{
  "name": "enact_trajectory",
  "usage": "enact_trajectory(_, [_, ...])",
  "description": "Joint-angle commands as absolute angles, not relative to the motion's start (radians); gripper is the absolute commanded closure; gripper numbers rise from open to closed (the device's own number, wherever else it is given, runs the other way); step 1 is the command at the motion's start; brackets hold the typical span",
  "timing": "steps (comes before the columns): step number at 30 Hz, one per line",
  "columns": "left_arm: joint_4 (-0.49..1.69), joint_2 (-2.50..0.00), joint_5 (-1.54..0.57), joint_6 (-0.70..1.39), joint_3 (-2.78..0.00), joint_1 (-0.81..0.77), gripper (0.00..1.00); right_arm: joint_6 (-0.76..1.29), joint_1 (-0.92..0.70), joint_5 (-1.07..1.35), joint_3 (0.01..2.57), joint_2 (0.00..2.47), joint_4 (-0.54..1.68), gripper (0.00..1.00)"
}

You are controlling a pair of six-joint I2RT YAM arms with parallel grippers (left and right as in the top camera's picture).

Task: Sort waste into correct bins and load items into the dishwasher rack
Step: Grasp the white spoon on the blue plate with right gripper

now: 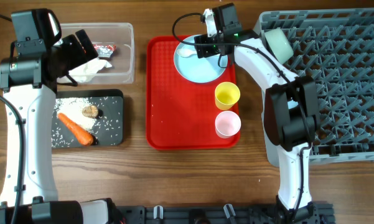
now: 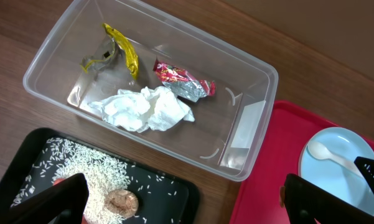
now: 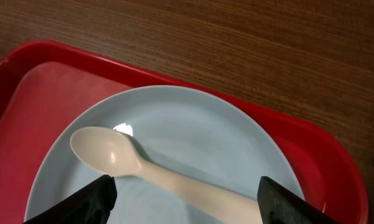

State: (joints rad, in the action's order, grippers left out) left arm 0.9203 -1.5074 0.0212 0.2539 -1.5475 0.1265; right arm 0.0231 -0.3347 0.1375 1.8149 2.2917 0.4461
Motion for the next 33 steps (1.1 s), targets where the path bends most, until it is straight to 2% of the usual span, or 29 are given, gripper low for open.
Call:
enact_trajectory(1, [0.918, -1.511, 0.020, 0.270, -1.549, 0.130, 0.00, -0.012, -0.337, 0.147, 1.832, 2.351, 0.426, 0.24])
enact_trajectory(8, [0.918, -1.511, 0.020, 0.270, -1.549, 0.130, 0.00, -0.026, -0.337, 0.155, 1.832, 2.398, 0.433, 0.24])
enact_trajectory(22, [0.918, -1.511, 0.020, 0.270, -1.549, 0.130, 0.00, -0.054, -0.337, 0.159, 1.832, 2.398, 0.688, 0.25])
enact_trajectory(23, [0.918, -1.511, 0.020, 0.270, -1.549, 0.130, 0.00, -0.054, -0.337, 0.159, 1.832, 2.398, 0.695, 0.28])
enact_trajectory(25, [0.918, -1.511, 0.020, 0.270, -1.549, 0.130, 0.00, -0.054, -0.337, 0.159, 1.832, 2.398, 0.707, 0.48])
enact_trajectory(27, [0.918, -1.511, 0.020, 0.270, -1.549, 0.130, 0.00, -0.054, -0.337, 0.159, 1.832, 2.398, 0.715, 0.57])
enact_trajectory(33, [0.918, -1.511, 0.020, 0.270, -1.549, 0.130, 0.00, -0.060, -0.337, 0.159, 1.832, 2.398, 0.767, 0.60])
